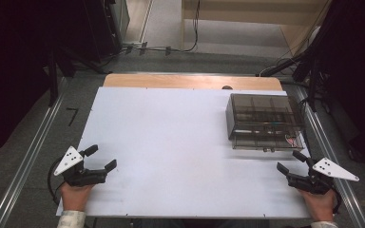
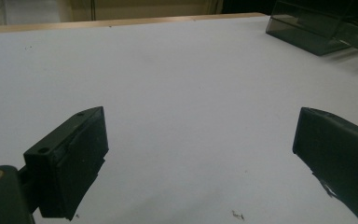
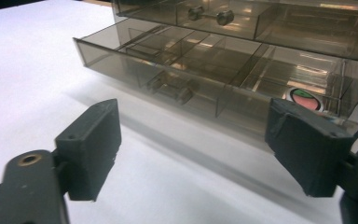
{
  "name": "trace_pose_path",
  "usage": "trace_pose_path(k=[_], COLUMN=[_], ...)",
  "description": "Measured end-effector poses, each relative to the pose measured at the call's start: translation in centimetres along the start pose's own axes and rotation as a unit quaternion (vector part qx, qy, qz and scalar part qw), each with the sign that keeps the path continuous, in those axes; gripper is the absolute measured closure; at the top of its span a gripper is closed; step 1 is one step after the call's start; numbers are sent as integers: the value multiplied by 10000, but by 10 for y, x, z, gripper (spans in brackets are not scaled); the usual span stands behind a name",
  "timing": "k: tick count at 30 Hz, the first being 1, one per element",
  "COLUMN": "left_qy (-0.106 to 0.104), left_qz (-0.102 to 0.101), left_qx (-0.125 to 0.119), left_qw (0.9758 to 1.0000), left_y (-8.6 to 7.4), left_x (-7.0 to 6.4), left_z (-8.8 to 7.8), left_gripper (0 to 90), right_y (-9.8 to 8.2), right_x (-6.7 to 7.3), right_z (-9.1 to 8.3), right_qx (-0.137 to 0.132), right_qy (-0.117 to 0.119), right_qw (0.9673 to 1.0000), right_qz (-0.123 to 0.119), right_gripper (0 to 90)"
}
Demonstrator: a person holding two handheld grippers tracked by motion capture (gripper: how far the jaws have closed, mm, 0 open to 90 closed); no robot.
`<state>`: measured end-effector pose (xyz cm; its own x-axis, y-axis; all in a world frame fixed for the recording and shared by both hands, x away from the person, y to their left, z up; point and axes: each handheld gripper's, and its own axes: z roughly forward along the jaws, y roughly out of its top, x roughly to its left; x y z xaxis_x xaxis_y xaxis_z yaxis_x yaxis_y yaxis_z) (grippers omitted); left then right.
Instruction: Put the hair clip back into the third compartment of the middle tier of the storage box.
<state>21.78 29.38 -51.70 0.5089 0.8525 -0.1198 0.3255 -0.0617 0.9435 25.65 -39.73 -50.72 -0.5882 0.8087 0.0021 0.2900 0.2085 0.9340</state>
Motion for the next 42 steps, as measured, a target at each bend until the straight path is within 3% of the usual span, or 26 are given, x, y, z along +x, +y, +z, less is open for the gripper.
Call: trace_pose_path(k=[11, 42], left_qy=[4, -11], left_qz=[11, 27], left_qx=[-6, -45], left_qw=[10000, 10000], left_y=[0, 0], left_x=[0, 0], left_z=[0, 0], left_gripper=[38, 38], right_y=[-5, -5], right_x=[6, 5], right_z=[-6, -4], right_qx=[77, 199], right_qy=[118, 138], right_qw=[9999, 9997], right_qz=[-51, -33], right_gripper=[57, 57])
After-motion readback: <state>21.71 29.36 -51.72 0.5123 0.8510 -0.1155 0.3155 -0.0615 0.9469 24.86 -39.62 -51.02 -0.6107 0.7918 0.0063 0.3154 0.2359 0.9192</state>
